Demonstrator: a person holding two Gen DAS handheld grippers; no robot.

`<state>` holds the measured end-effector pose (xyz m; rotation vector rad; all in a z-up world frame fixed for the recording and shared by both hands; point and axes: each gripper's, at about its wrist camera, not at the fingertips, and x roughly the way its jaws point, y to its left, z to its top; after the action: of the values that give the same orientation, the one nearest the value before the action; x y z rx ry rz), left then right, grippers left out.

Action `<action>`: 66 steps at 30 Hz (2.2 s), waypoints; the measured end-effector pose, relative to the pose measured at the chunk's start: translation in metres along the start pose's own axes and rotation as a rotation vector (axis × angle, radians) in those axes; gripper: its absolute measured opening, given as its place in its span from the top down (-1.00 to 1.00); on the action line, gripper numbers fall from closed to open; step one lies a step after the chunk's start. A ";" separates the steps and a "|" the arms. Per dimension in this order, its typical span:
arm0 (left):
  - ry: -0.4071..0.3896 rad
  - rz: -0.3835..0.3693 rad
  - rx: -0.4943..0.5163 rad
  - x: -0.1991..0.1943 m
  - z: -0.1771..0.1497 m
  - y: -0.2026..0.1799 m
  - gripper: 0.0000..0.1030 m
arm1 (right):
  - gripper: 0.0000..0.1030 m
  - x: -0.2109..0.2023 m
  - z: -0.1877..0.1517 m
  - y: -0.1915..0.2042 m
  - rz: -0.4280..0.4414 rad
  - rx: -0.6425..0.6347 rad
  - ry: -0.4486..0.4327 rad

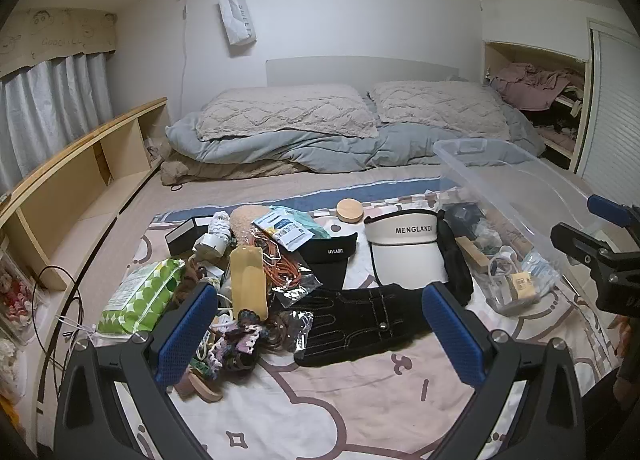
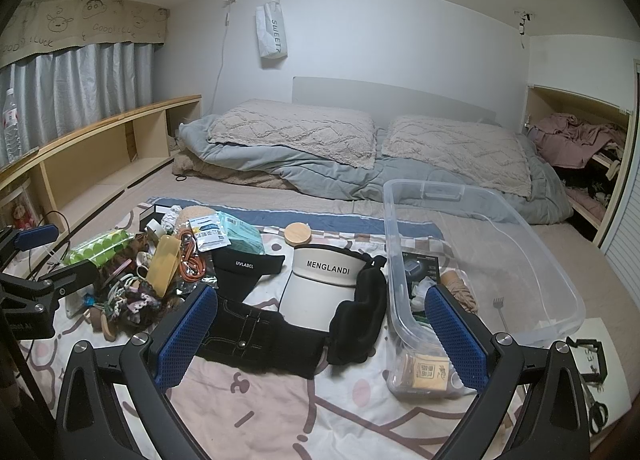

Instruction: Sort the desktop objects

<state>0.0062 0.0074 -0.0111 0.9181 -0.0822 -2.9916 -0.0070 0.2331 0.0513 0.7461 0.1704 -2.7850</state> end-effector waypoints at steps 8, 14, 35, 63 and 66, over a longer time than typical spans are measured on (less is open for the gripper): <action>0.014 -0.005 -0.006 0.006 -0.001 -0.001 -0.99 | -1.00 0.000 0.000 0.000 0.000 0.001 0.001; 0.014 0.000 -0.015 0.004 0.006 0.002 -1.00 | -1.00 0.000 0.000 0.000 0.000 0.001 0.000; -0.100 0.029 0.067 -0.025 0.009 0.007 -1.00 | -1.00 -0.028 0.002 -0.005 0.056 0.022 -0.074; 0.083 -0.166 0.083 0.043 0.005 0.006 -1.00 | -1.00 0.067 0.054 0.027 0.208 -0.078 0.042; 0.149 -0.211 0.091 0.060 -0.010 0.002 -1.00 | -1.00 0.102 0.041 0.029 0.175 -0.076 0.124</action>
<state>-0.0376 0.0031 -0.0524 1.2298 -0.1280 -3.1181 -0.1038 0.1767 0.0337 0.8708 0.2217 -2.5541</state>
